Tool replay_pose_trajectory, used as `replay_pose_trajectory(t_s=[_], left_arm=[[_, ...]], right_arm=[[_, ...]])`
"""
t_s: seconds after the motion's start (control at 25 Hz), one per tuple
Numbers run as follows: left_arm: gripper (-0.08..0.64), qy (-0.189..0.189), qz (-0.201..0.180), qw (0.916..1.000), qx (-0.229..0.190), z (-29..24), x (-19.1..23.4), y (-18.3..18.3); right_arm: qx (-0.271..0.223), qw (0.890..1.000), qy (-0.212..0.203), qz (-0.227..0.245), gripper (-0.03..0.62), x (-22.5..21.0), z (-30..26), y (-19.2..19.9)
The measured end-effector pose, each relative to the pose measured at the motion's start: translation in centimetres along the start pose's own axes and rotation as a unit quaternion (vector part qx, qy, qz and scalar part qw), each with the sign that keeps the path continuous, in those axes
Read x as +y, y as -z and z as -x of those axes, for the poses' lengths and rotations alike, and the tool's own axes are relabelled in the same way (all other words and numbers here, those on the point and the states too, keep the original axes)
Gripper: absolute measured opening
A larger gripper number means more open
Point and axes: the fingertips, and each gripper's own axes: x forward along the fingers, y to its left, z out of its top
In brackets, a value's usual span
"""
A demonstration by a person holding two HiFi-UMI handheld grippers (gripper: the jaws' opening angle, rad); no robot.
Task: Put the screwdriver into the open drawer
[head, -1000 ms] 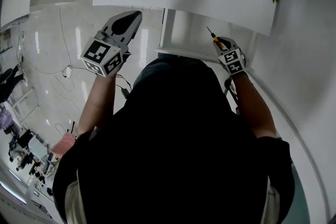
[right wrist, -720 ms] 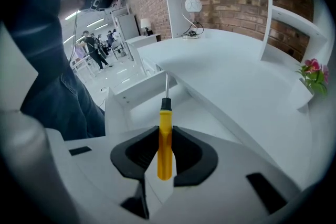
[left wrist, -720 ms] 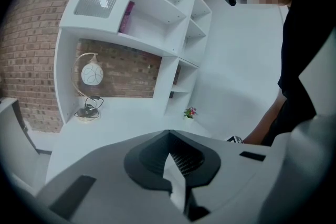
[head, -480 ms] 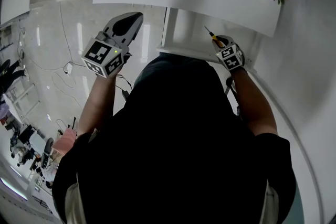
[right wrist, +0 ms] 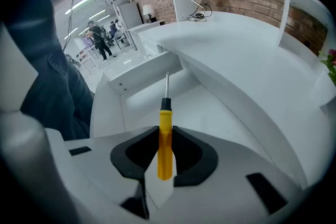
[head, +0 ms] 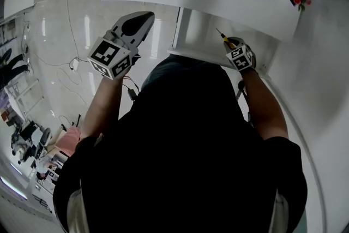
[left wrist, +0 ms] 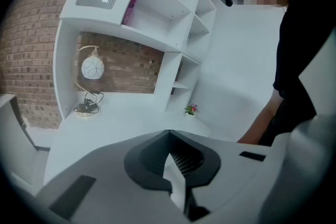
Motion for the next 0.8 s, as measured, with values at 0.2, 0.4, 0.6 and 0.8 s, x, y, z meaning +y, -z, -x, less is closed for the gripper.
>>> replay_pose_trajectory(t_s=[0.2, 0.4, 0.6, 0.8], left_arm=[[0.014, 0.007, -0.004, 1.0000, 0.002, -0.2, 0.1, 0.4], [0.014, 0.017, 0.005, 0.9998, 0.000, -0.4, 0.3, 0.9], [0.014, 0.025, 0.011, 0.9996, 0.007, -0.8, 0.2, 1.7], [0.015, 0.024, 0.019, 0.9995, 0.008, -1.1, 0.4, 2.4]], right_arm=[[0.018, 1.000, -0.003, 0.007, 0.087, -0.4, -1.1, 0.4], [0.030, 1.000, -0.008, 0.000, 0.087, -0.7, -2.6, 0.8], [0.044, 0.999, -0.010, -0.005, 0.087, -0.6, -4.1, 1.5], [0.056, 0.998, -0.013, -0.002, 0.086, -0.2, -5.3, 2.1]])
